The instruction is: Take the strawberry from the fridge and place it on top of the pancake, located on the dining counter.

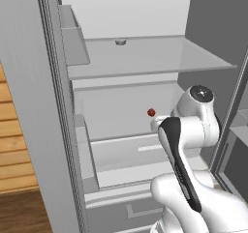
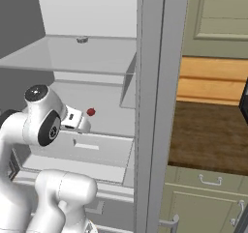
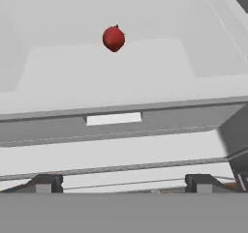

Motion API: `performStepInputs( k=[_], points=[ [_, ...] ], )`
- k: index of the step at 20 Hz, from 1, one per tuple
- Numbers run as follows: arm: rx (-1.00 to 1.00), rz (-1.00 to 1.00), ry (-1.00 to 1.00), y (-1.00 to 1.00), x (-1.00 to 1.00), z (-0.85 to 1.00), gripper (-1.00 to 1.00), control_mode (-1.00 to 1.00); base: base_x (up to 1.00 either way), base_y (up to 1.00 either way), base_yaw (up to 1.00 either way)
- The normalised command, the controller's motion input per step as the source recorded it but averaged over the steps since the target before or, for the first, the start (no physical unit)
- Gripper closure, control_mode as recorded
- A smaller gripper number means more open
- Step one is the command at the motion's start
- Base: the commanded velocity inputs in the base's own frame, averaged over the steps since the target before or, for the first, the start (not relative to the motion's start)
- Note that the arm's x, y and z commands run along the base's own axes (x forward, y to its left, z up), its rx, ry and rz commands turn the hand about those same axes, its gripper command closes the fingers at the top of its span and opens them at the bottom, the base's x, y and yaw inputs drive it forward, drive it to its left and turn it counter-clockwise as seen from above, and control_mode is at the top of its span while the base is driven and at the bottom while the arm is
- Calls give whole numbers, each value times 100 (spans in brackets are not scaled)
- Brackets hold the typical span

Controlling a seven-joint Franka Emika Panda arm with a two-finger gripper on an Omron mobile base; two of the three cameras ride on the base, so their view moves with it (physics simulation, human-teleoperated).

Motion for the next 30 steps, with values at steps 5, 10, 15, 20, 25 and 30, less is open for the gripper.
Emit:
performStepInputs(
  k=[5,10,15,20,25,30],
  points=[
    [-3,0,-44,0,11,5,-100,-100,0,0,0],
    [0,-5,-22,0,43,-2,-100,-100,0,0,0],
    [0,-1,7,-3,55,0,-100,-100,0,0,0],
    [0,0,3,0,78,-1,-100,-100,0,0,0],
    [0,0,14,-2,73,-21,-100,-100,0,0,0],
    [1,0,9,0,44,-49,-100,-100,0,0,0]
  ],
)
